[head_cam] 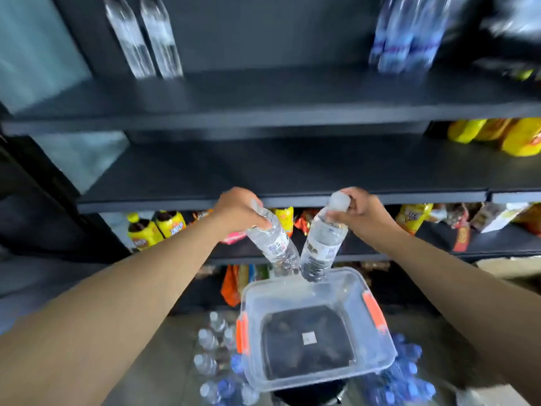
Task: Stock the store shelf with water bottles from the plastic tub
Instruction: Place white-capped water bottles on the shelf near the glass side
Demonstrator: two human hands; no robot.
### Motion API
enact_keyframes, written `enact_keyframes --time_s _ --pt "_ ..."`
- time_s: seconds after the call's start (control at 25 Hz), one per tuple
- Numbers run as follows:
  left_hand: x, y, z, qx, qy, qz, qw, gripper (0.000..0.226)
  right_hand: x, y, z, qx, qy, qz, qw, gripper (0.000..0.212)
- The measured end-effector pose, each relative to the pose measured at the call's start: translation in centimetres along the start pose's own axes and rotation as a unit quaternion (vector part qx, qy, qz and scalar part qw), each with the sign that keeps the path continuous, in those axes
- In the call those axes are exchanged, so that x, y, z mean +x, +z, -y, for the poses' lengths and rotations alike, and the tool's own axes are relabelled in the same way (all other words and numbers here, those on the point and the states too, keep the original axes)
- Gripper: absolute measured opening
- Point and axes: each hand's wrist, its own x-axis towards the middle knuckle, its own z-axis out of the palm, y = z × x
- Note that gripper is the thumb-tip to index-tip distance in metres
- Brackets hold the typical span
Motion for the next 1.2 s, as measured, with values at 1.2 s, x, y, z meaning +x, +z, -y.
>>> enact_keyframes --time_s 1.2 --pt "7.7 -44.4 2.6 0.036 0.022 -0.294 0.955 0.058 21.9 12.7 41.8 0.007 -0.218 -0.025 0.976 0.025"
